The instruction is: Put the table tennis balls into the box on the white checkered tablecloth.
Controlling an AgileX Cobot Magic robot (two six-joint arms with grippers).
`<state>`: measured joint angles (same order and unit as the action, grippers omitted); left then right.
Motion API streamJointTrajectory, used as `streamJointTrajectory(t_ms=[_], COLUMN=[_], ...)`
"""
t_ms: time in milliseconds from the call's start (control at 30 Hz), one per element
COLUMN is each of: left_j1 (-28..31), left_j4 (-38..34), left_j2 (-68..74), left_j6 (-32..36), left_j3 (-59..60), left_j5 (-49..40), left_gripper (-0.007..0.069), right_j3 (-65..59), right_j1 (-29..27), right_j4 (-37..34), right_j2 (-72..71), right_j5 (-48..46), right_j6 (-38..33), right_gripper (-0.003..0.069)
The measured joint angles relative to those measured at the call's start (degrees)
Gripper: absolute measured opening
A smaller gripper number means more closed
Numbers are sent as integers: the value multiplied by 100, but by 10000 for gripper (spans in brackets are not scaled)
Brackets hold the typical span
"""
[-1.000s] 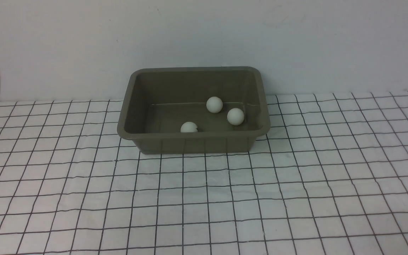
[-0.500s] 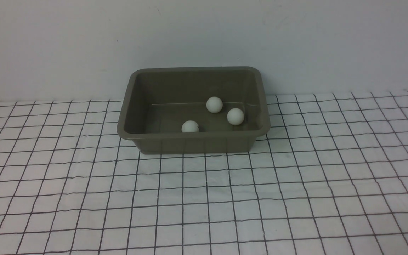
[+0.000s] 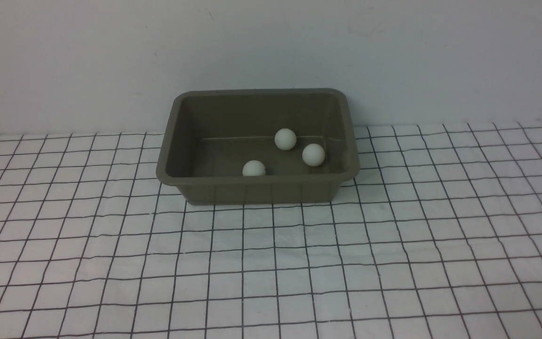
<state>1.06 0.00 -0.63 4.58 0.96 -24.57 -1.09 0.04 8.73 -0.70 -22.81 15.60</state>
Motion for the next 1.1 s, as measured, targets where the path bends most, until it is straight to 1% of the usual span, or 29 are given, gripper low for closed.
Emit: streamJointTrajectory(t_ms=[300,533,633,800,1100], left_j1=[0,0,0,0,0], left_j4=[0,472,513,320,315], left_j2=[0,0,0,0,0], left_j6=[-46,-769,-948,-990,-995], left_j3=[12,18,18,18,18], left_j5=[62,80,84,91,93], left_gripper=[205,205,205,205,205], right_j3=[0,0,0,0,0], right_j1=[0,0,0,0,0], right_j4=[0,0,0,0,0], right_j2=[0,0,0,0,0], right_j5=[0,0,0,0,0], right_j6=[4,4,4,4,4], right_gripper=[327,327,327,327,327])
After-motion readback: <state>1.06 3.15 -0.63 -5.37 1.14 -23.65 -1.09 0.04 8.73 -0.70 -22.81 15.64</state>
